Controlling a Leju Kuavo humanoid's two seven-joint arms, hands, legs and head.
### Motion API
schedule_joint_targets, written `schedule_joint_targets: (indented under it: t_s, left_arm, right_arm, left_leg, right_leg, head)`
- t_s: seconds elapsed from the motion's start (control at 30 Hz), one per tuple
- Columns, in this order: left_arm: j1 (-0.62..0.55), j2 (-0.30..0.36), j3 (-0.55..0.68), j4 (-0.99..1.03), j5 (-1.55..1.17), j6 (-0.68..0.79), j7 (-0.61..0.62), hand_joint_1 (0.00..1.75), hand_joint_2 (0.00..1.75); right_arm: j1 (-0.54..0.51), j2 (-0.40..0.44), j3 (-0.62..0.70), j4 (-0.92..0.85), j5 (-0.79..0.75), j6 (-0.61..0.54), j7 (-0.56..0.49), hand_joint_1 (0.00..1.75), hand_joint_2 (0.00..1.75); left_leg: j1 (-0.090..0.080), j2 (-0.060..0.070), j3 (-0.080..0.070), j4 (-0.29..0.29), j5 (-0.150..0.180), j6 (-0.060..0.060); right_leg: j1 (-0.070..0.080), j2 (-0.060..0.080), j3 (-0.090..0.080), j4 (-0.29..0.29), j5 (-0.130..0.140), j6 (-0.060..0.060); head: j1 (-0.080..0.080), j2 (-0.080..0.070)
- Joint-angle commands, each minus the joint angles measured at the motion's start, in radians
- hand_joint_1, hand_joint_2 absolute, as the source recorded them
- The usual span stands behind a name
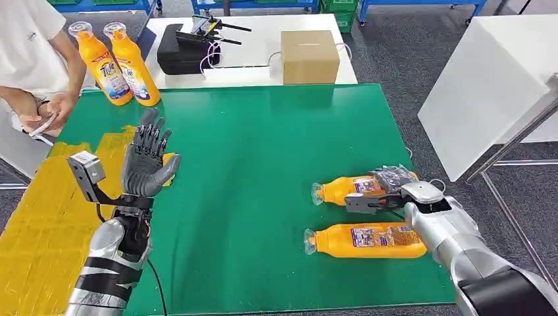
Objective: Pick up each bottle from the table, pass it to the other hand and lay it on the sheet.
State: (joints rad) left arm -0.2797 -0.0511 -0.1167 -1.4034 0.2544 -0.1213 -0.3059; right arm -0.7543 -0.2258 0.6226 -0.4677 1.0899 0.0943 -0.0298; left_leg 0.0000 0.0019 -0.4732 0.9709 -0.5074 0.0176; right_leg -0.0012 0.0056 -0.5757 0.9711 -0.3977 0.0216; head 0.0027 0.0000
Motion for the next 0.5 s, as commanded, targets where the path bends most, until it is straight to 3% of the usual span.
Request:
schedule_joint_targets:
  t_s: [0.03,0.3,0.5]
  left_arm:
    - [-0.011,0.001,-0.006,0.013,-0.006,0.006,0.007,0.00,1.75]
    - [-0.007,0.000,-0.005,0.009,-0.007,0.007,0.008,0.00,1.75]
    - [0.007,0.004,-0.021,-0.012,-0.017,0.007,0.015,0.00,1.75]
  right_arm:
    - [0.038,0.056,-0.046,-0.023,0.010,-0.186,0.066,1.75,1.75]
    - [0.066,0.063,-0.099,-0.067,0.019,-0.234,0.053,1.75,1.75]
    - [0.174,0.111,-0.297,-0.293,-0.107,-0.444,-0.022,1.75,1.75]
  left_leg:
    - [0.002,0.001,0.001,-0.001,0.000,-0.002]
    - [0.002,0.000,-0.002,0.000,-0.001,-0.001]
    - [0.002,0.001,-0.003,0.000,-0.001,-0.001]
  right_leg:
    - [0.002,0.001,0.001,-0.002,0.001,0.000]
    - [0.001,0.000,-0.001,-0.001,0.000,0.000]
    - [0.001,0.001,-0.003,0.000,0.000,0.000]
  head:
    - [0.000,0.000]
    - [0.000,0.000]
    - [0.000,0.000]
